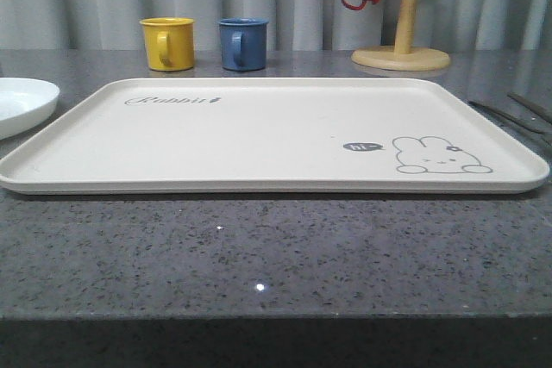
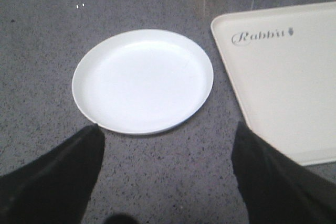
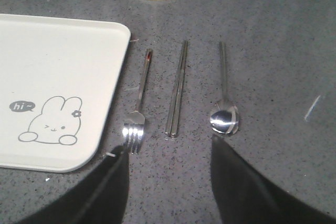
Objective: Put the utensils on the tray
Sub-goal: 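Lower the left gripper toward the white plate's rim, then grasp the plate rim with the left gripper and set it on the tray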
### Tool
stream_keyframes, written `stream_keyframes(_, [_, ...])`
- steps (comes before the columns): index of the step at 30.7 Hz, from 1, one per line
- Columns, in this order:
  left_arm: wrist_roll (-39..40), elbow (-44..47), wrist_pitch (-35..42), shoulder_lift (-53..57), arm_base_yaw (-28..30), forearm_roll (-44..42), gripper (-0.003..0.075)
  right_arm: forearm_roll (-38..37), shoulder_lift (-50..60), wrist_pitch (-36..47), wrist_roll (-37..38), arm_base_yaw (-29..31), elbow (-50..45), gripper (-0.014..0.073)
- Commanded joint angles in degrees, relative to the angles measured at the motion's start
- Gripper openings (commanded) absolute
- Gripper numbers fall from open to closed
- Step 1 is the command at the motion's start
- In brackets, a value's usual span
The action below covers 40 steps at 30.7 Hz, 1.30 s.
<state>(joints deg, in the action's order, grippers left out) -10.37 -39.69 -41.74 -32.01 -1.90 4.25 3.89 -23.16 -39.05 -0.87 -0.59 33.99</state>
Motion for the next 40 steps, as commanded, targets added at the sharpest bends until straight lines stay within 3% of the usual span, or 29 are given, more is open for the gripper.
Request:
stream_keyframes(1, [0.15, -5.58, -1.05, -5.29, -0.19, -0.89, 0.0514, -0.57, -0.86, 3.75, -0.21, 0.31, 2.04, 0.0402])
stream_keyframes(10, [0.15, -13.31, -5.31, -24.32, 2.03, -1.37, 0.0514, -0.57, -0.86, 3.75, -0.21, 0.31, 2.04, 0.0402])
stream_keyframes(14, [-0.02, -16.20, -5.39, -32.69, 9.94, 0.69, 0.0514, -0.57, -0.86, 3.75, -0.21, 0.31, 2.04, 0.0402])
stream_keyframes(18, [-7.63, -18.78, -4.80, -39.42, 17.96, 10.65, 0.0514, -0.57, -0.86, 3.75, -0.21, 0.31, 2.04, 0.0402])
stream_keyframes(22, [-10.11, -22.05, -4.17, -46.04, 22.73, 17.93, 0.0514, -0.57, -0.86, 3.75, -0.21, 0.31, 2.04, 0.0402])
stream_keyframes(37, [-10.44, -29.91, -5.04, -59.60, 23.10, 21.84, 0.0511, -0.57, -0.86, 3.75, -0.21, 0.31, 2.04, 0.0402])
stream_keyframes(40, [-10.44, -29.90, -5.48, -59.96, 23.10, 21.95, 0.0430, -0.57, -0.86, 3.75, -0.21, 0.31, 2.04, 0.0402])
